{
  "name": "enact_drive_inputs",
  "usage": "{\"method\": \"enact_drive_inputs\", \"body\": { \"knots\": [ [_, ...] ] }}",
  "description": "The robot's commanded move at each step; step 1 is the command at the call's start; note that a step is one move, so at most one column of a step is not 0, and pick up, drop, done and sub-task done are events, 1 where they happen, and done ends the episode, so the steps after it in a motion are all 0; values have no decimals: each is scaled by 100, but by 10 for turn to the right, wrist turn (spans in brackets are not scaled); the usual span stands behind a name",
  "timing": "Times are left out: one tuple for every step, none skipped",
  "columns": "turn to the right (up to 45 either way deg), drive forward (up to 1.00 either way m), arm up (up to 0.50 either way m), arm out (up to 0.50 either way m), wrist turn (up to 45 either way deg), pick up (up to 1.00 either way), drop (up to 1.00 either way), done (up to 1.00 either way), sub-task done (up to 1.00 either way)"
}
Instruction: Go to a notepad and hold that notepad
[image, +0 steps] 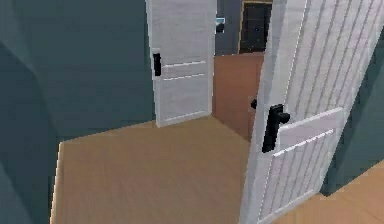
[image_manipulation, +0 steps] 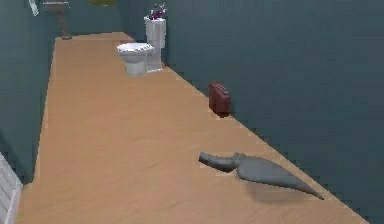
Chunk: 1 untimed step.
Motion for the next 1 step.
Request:
{"method": "enact_drive_inputs", "body": {
  "knots": [
    [0,40,0,0,0,0,0,0,0]
  ]
}}
